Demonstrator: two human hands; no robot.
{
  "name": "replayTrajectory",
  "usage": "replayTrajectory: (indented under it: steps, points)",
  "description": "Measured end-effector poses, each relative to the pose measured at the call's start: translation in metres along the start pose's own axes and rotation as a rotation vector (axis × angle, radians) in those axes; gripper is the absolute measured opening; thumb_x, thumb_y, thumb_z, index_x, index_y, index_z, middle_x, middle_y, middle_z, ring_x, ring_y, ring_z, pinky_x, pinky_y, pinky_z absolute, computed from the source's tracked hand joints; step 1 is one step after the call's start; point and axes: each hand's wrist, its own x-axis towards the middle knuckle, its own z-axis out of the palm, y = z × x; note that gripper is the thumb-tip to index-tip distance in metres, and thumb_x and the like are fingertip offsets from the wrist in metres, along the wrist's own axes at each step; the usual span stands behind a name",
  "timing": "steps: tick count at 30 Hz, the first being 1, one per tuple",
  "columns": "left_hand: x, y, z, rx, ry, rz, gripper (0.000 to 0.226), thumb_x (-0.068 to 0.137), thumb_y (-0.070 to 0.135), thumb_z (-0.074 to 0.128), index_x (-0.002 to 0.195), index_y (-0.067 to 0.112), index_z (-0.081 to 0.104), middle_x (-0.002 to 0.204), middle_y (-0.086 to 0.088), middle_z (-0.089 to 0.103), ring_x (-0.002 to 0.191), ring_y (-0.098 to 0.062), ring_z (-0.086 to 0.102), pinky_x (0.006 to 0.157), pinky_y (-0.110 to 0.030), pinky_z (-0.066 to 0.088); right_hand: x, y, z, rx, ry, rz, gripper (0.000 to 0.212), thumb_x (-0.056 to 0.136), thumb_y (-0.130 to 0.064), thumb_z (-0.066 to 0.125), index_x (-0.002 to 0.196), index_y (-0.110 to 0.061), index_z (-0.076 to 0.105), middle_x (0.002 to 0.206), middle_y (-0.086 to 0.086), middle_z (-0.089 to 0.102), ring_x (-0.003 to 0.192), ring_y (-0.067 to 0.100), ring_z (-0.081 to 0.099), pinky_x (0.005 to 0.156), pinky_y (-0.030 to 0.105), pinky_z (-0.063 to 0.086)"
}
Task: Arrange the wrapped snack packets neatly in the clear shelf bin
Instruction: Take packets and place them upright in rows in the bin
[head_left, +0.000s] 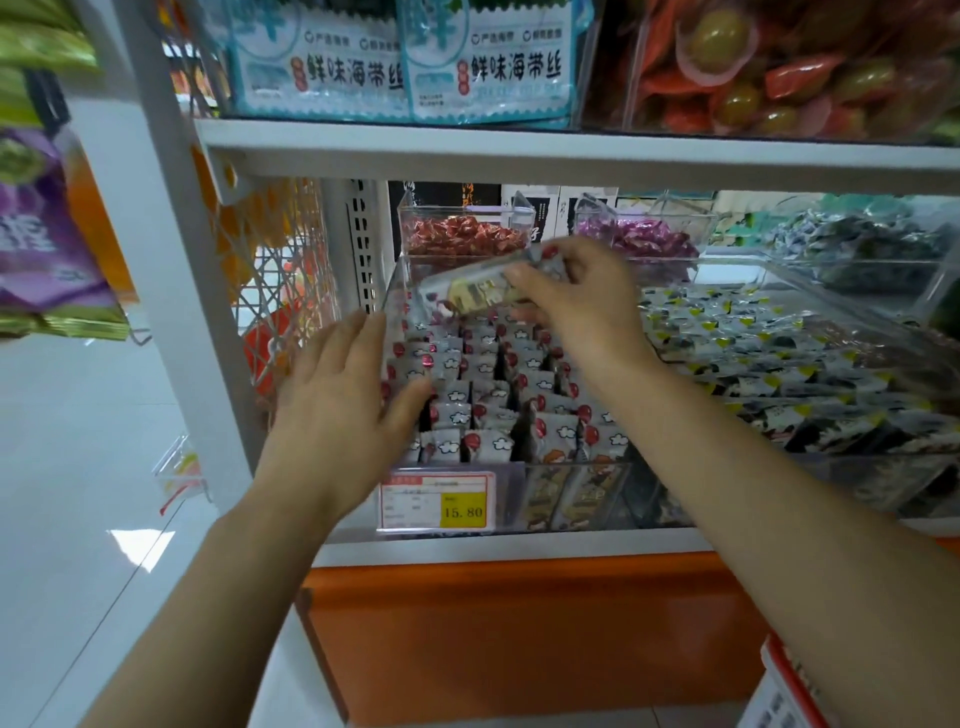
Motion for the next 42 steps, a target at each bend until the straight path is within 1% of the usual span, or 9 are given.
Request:
replayTrajectory:
  steps: [3, 6, 10, 15, 18, 23, 30, 36, 42]
  points:
    - [-0.003, -0.004, 0.014, -0.019, -0.064, 0.000, 0.087, 0.081, 0.066, 0.026, 0.150, 0.020, 0.001, 0.159, -0.002, 0.004, 0.144, -0.023, 0.006, 0.115, -0.040, 0.008, 0.027, 0.003, 0.031, -0.221, -0.055, -0.078, 0.013, 0.086, -0.010, 0.064, 0.096, -0.004, 0.059, 0.090, 0.001, 0.058, 0.087, 0.026, 0.066, 0.078, 0.040, 0.057]
    - [-0.001, -0.009, 0.019, -0.039, -0.045, 0.013, 0.088, 0.081, 0.064, 0.029, 0.150, 0.019, -0.002, 0.159, -0.002, 0.001, 0.144, -0.020, 0.003, 0.114, -0.035, 0.004, 0.045, 0.011, 0.053, -0.446, -0.167, -0.190, 0.017, 0.084, -0.013, 0.067, 0.093, 0.001, 0.062, 0.086, 0.002, 0.060, 0.085, 0.022, 0.060, 0.077, 0.024, 0.051]
    - [0.000, -0.011, 0.020, -0.108, -0.053, 0.038, 0.091, 0.078, 0.065, 0.029, 0.150, 0.020, -0.004, 0.159, 0.001, -0.003, 0.143, -0.015, -0.001, 0.106, -0.027, -0.003, 0.059, 0.025, 0.074, -0.708, -0.343, -0.192, 0.026, 0.079, -0.017, 0.073, 0.094, 0.003, 0.065, 0.094, 0.014, 0.066, 0.076, 0.016, 0.054, 0.076, 0.035, 0.049]
    - [0.001, -0.013, 0.022, -0.197, -0.064, 0.041, 0.089, 0.081, 0.061, 0.038, 0.149, 0.024, -0.006, 0.159, 0.004, -0.003, 0.143, -0.012, -0.003, 0.106, -0.025, -0.003, 0.062, 0.037, 0.082, -0.875, -0.612, -0.207, 0.014, 0.090, -0.016, 0.060, 0.093, -0.009, 0.071, 0.091, 0.001, 0.070, 0.079, 0.011, 0.060, 0.082, 0.032, 0.049]
    - [0.000, -0.013, 0.022, -0.244, -0.056, 0.054, 0.090, 0.083, 0.058, 0.046, 0.149, 0.027, -0.006, 0.158, 0.002, 0.007, 0.143, -0.017, 0.005, 0.110, -0.030, 0.006, 0.074, 0.035, 0.080, -0.733, -0.525, -0.156, 0.016, 0.092, -0.007, 0.051, 0.094, -0.009, 0.067, 0.075, -0.008, 0.061, 0.067, 0.003, 0.058, 0.065, 0.024, 0.046]
    - [0.000, -0.012, 0.022, -0.266, -0.050, 0.071, 0.091, 0.085, 0.053, 0.052, 0.149, 0.026, -0.007, 0.158, 0.001, 0.008, 0.144, -0.019, 0.007, 0.114, -0.038, 0.012, 0.088, 0.044, 0.085, -0.840, -0.416, -0.204, 0.019, 0.091, -0.003, 0.051, 0.098, -0.008, 0.068, 0.101, 0.006, 0.068, 0.091, 0.017, 0.062, 0.084, 0.032, 0.050]
    - [0.000, -0.013, 0.022, -0.294, -0.076, 0.061, 0.088, 0.086, 0.051, 0.052, 0.149, 0.027, -0.005, 0.158, 0.000, 0.006, 0.144, -0.020, 0.005, 0.117, -0.040, 0.013, 0.093, 0.057, 0.104, -1.205, -0.414, -0.204, 0.012, 0.083, -0.023, 0.067, 0.091, -0.014, 0.071, 0.109, 0.005, 0.064, 0.113, 0.023, 0.050, 0.101, 0.044, 0.042]
    - [0.000, -0.012, 0.021, -0.323, -0.065, 0.051, 0.089, 0.086, 0.052, 0.052, 0.149, 0.027, -0.006, 0.157, 0.000, 0.009, 0.144, -0.018, 0.007, 0.115, -0.038, 0.013, 0.083, 0.029, 0.091, -0.565, -0.305, -0.071, 0.014, 0.091, -0.013, 0.056, 0.097, -0.002, 0.062, 0.100, 0.009, 0.065, 0.087, 0.018, 0.060, 0.080, 0.027, 0.049]
    - [-0.002, -0.007, 0.016, -0.291, -0.060, -0.005, 0.087, 0.085, 0.055, 0.046, 0.149, 0.026, -0.004, 0.158, -0.001, 0.008, 0.143, -0.020, 0.006, 0.116, -0.042, 0.011, 0.035, -0.003, 0.050, -0.084, 0.077, -0.059, 0.005, 0.092, -0.007, 0.054, 0.089, -0.010, 0.055, 0.087, -0.005, 0.057, 0.079, 0.017, 0.064, 0.060, 0.019, 0.055]
